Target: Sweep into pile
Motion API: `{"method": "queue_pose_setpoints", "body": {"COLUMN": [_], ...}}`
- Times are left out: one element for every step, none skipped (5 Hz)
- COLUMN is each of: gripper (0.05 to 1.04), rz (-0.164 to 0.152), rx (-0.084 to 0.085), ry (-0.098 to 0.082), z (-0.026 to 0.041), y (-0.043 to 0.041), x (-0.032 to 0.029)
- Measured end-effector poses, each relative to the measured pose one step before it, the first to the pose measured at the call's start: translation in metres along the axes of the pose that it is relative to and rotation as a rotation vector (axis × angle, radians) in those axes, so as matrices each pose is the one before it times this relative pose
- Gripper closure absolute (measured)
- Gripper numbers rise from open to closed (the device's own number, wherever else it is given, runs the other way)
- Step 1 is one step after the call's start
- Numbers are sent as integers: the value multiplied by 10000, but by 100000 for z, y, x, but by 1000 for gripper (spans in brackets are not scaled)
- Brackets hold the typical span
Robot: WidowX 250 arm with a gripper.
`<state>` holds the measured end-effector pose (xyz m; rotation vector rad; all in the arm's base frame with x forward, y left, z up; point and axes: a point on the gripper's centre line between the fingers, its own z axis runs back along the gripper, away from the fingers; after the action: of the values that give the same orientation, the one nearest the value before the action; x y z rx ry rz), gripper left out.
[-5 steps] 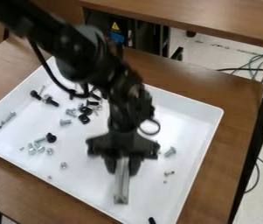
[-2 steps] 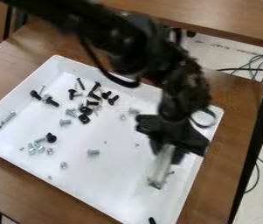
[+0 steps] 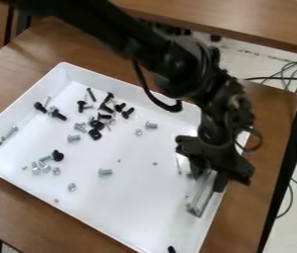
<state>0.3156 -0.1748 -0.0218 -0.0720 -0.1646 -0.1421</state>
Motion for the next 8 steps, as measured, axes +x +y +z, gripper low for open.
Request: {"method": "queue_pose_setpoints", "body": {"gripper": [723,723,724,724,724,724,724,724], "rz": [520,741,372,504,249,655,70,466], "rx": [-446,-403,203,1118,993,344,159,217], "ry": [132,-248,-9,-2,36,98,319,22], "z": [-1482,-430,217,577,216,-294,-608,-220], "y": [1173,3007,3129,5334,4544,5318,4883,4411], "x": [135,-12,37,-169,-71,-295,-354,-162]}}
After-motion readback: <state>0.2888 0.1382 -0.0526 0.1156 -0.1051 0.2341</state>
